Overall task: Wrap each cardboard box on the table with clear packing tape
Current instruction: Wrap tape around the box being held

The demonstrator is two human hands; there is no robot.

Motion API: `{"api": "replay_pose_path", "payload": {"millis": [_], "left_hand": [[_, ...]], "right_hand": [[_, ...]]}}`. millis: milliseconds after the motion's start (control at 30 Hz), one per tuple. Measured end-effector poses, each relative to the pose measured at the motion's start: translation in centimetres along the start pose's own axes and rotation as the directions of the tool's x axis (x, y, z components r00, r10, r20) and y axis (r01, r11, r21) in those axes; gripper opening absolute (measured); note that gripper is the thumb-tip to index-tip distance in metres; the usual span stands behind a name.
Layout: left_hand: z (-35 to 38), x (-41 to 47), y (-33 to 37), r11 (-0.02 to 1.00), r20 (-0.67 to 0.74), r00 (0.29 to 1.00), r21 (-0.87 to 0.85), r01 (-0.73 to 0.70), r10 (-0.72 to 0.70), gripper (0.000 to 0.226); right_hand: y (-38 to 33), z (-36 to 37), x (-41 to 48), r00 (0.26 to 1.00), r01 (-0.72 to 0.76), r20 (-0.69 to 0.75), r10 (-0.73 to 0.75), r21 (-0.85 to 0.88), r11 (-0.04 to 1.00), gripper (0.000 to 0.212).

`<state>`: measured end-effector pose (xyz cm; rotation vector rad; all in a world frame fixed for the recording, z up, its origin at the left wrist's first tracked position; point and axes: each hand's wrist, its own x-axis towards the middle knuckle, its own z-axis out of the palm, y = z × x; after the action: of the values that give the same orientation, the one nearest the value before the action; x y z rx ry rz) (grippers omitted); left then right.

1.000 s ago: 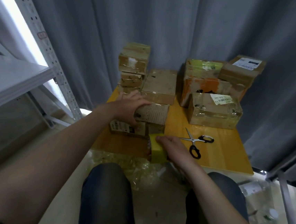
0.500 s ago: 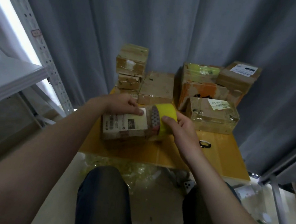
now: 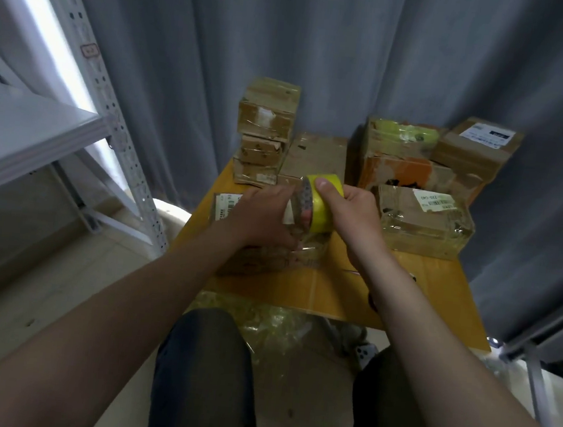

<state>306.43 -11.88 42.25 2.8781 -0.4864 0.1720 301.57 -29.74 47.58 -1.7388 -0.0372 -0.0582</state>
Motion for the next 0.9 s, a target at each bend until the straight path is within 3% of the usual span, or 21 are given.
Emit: {"api": "replay_pose_path", "payload": {"millis": [167, 300, 600, 700, 800, 867, 900], "left_hand": [[0.3, 0.3, -0.5, 1.0, 0.048, 0.999, 0.025, 0.006, -0.008, 0.116], [0.2, 0.1, -0.5, 0.999, 0.048, 0.999, 0.035, -0.002, 0.0, 0.118], [0.1, 0.2, -0.6, 0.998, 0.093, 0.996, 0.058, -0.017, 0.012, 0.129], [-0.1, 0.4, -0.7, 0.995, 0.131, 0.991, 0.092, -0.024, 0.011, 0.133], [-0.2, 0.3, -0.7, 0.995, 0.151, 0.989, 0.092, -0.023, 0.009, 0.135], [-0.3, 0.3, -0.5, 0.995, 0.141, 0.99, 0.099, -0.032, 0.018, 0.13], [-0.3, 0.2, -0.4, 0.994, 0.132, 0.991, 0.099, -0.037, 0.023, 0.126]], "right_hand": [[-0.1, -1.3, -2.3, 0.995, -0.079, 0.056, 0.077, 0.022, 0.997, 0.067], [2.9, -1.1, -6.1, 0.966, -0.218, 0.147, 0.211, 0.036, 0.975, 0.036], [6.6, 0.7, -7.0, 0.949, -0.294, 0.116, 0.292, -0.003, 0.956, 0.024], [7.6, 0.9, -6.2, 0.95, -0.302, 0.055, 0.308, -0.089, 0.949, 0.038], [7.2, -0.2, -5.6, 0.989, -0.145, -0.055, 0.134, -0.31, 0.94, 0.067], [6.0, -1.1, -5.1, 0.988, 0.079, -0.061, -0.139, -0.575, 0.814, 0.081], [5.2, -1.1, -4.7, 0.974, 0.184, 0.025, -0.223, -0.66, 0.728, 0.076]]}}
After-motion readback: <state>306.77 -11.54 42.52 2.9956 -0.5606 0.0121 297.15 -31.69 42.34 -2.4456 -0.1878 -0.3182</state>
